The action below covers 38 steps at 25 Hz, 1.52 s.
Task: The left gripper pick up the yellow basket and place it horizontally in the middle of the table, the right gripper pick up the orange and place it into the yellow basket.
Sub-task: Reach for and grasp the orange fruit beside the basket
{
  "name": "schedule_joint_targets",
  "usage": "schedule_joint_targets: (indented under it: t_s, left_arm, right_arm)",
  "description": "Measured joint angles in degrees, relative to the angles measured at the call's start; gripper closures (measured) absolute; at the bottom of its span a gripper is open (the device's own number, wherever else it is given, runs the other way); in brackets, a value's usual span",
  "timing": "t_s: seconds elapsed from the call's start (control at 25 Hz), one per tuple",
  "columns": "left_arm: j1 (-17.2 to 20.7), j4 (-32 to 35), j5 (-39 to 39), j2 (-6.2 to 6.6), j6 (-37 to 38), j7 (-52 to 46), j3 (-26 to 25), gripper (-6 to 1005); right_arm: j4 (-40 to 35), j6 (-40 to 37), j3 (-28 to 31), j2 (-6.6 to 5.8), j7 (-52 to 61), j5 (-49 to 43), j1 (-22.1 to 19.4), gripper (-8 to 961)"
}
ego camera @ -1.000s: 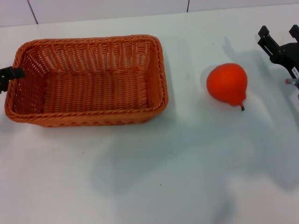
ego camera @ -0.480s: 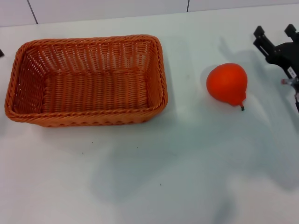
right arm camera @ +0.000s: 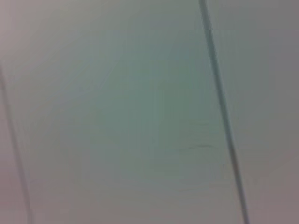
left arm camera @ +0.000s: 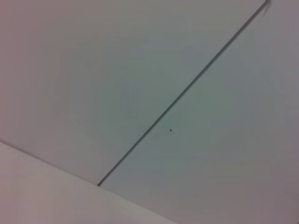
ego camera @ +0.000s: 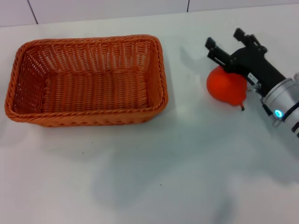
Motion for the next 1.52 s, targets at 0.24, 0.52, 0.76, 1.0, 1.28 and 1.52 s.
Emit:
schedule_joint_targets:
  t_s: [0.24, 0.52, 0.76, 1.0, 1.28, 1.52]
  left_arm:
    - [-0.4, 0.0, -0.07, 0.3, -0.66, 0.03, 0.32, 114]
    - [-0.43, 0.0, -0.12, 0.44, -1.43, 0.06, 0.33, 113]
    - [-0.46, 0.09, -0.16, 0.54, -1.93, 0.67, 0.21, 113]
    - [-0.46, 0.7, -0.22, 0.55, -3.27, 1.52, 0.06, 113]
    - [-0.53, 0.71, -1.03, 0.52, -3.87, 1.62, 0.28, 114]
    - [-0.39, 0.7, -1.52, 0.31, -3.86, 1.64, 0.32, 114]
  right_arm:
    - [-0.29, 0.07, -0.01, 0.08, 1.61, -1.62, -0.72, 5]
    - [0.22, 1.57, 0.04, 0.02, 3.63, -1.66, -1.39, 5]
    - [0.37, 3.02, -0.15, 0.08, 3.75, -1.71, -1.84, 6]
    - [0.44, 6.11, -0.19, 0.19, 3.79, -3.02, -2.34, 5]
    - [0.43, 6.72, -0.25, 0.35, 4.44, -4.52, -2.66, 5]
    - [1.26, 6.75, -0.37, 0.37, 5.09, -4.6, -2.94, 6]
